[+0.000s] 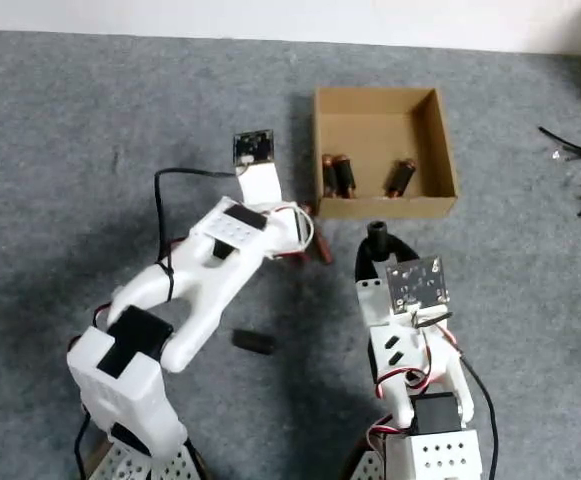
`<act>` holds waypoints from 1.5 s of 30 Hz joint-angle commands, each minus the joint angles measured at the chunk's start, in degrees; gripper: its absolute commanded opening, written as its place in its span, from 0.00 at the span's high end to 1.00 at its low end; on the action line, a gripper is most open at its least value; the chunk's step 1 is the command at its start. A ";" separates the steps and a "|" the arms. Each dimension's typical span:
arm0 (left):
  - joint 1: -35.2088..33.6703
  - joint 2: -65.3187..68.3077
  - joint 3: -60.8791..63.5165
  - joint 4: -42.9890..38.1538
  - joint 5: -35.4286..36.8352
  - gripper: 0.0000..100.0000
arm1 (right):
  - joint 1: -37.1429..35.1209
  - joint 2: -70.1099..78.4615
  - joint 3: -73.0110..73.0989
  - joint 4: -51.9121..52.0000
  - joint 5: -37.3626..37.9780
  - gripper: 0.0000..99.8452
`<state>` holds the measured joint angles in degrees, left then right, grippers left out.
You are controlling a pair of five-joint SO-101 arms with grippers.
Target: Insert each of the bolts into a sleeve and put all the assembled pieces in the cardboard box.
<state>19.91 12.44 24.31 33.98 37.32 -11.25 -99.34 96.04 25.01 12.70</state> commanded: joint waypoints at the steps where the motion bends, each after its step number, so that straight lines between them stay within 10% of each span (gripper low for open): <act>1: -0.75 -0.66 -2.15 -0.88 0.35 0.86 | 0.75 -1.36 5.85 -0.22 -0.18 1.00; 37: 0.22 12.53 -20.35 20.40 -3.69 1.00 | 0.66 -1.36 5.76 -0.22 -0.18 1.00; 45: -0.13 -3.56 -11.03 19.25 -8.70 1.00 | -1.10 -0.84 6.29 -2.51 -0.53 1.00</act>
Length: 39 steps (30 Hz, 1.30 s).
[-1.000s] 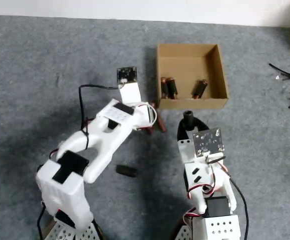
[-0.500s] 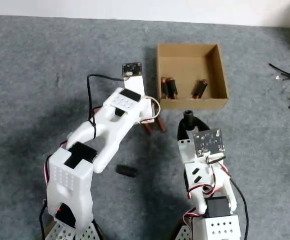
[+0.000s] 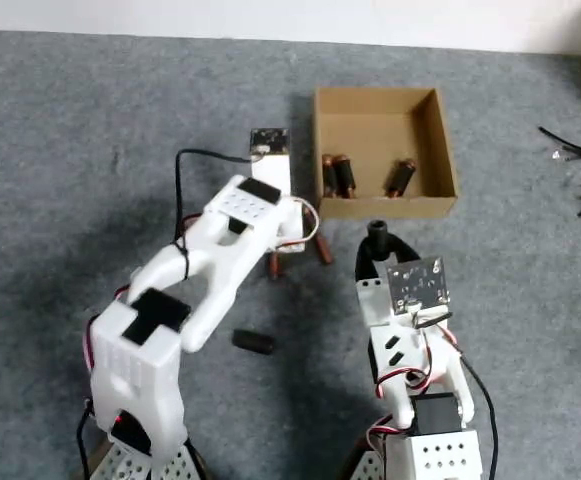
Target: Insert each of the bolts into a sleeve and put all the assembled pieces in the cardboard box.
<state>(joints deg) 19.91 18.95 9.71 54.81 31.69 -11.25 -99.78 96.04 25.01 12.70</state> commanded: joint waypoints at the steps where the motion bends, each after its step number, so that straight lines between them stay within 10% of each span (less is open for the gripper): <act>1: -0.22 -13.32 6.99 -4.22 -4.04 1.00 | -2.24 -0.40 6.29 -2.59 -0.53 1.00; 10: 1.71 -49.01 44.09 -34.29 -15.47 1.00 | -5.05 -0.92 6.29 -2.68 -0.26 1.00; 22: 1.27 -83.30 57.19 -38.33 -17.41 1.00 | -16.04 -1.01 6.29 -2.68 -0.18 1.00; 39: 12.00 -89.45 71.87 -66.64 -17.05 0.99 | -19.74 -1.01 6.20 -8.84 -0.18 1.00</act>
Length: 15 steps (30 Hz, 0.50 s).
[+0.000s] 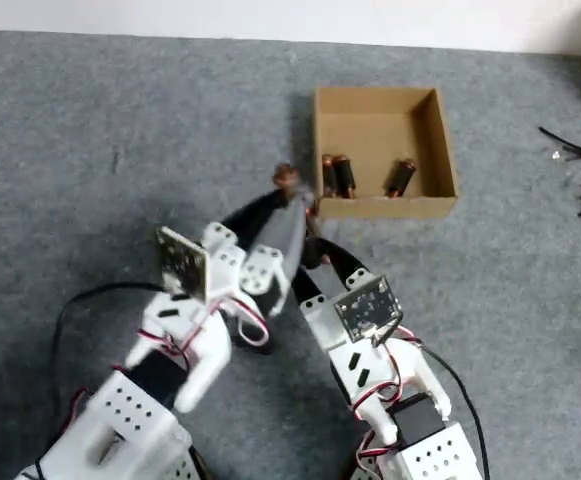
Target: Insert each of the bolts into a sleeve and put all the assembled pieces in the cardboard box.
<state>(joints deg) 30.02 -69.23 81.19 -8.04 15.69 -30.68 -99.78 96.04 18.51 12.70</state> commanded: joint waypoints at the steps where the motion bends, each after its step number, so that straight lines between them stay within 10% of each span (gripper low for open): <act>1: 1.89 -1.27 0.66 -4.22 -1.05 0.99 | -0.31 -1.01 6.20 -2.33 -0.18 1.00; 15: 3.21 -1.71 4.09 -1.93 4.31 0.99 | 1.98 -1.01 6.20 -2.24 -0.18 1.00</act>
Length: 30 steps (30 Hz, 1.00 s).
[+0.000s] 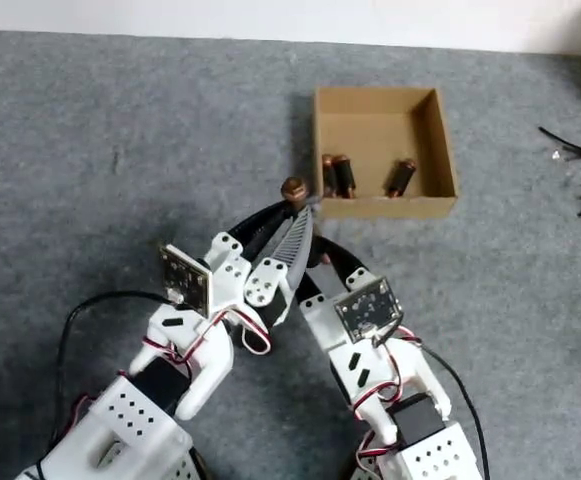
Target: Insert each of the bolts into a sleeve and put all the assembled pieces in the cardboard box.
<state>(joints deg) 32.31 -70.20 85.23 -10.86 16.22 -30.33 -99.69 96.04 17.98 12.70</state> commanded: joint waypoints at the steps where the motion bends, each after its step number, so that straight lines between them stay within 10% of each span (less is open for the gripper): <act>1: 0.13 -0.75 -0.13 2.73 5.45 0.99 | 1.98 -1.10 6.20 -1.71 -0.18 1.00; 19: -1.27 -0.75 -6.73 20.48 9.05 0.99 | 2.33 -1.10 6.11 -1.63 -0.18 1.00; 26: -1.27 -0.75 -6.55 23.65 9.05 0.66 | 4.00 -1.10 6.11 -1.63 -0.18 1.00; 30: -3.21 -0.75 -9.19 28.31 9.05 0.67 | 6.20 -1.10 6.11 -1.71 -0.18 1.00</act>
<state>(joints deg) 31.08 -70.20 79.96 14.99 25.27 -25.85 -99.60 96.04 17.98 12.70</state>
